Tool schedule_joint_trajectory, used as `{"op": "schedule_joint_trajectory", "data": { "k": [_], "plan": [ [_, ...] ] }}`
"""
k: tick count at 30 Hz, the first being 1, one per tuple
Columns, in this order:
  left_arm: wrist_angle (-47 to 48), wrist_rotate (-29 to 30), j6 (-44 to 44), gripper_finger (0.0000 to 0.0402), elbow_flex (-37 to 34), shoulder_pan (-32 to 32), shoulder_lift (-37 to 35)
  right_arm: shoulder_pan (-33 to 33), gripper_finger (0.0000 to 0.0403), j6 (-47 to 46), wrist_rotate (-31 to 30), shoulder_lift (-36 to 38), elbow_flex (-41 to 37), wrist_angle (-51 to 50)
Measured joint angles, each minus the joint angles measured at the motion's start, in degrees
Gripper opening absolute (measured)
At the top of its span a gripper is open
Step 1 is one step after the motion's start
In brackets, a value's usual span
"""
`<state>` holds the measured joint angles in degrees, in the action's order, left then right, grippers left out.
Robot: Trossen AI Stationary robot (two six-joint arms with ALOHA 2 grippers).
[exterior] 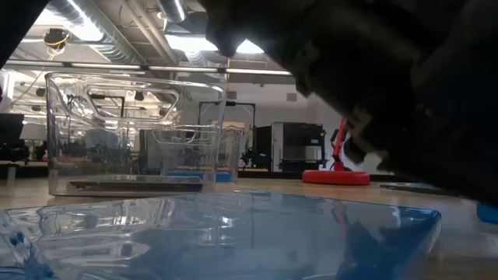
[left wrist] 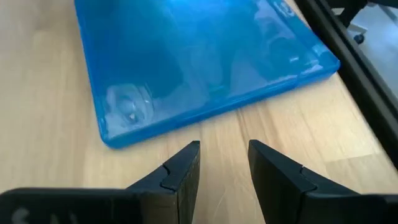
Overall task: Pick & place jewel cases by type
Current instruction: Put the right blue cd case into the top transparent bin
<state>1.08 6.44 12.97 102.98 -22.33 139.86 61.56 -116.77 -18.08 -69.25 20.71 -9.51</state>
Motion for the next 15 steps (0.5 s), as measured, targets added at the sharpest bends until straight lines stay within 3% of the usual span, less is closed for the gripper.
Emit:
{"op": "schedule_joint_trajectory", "data": {
  "k": [15],
  "plan": [
    [-2.27,-1.8,1.97,0.0134,0.04,2.34,1.21,-0.73,0.0292,3.01,-4.12,-0.07,-6.87,16.25]
  ]
}}
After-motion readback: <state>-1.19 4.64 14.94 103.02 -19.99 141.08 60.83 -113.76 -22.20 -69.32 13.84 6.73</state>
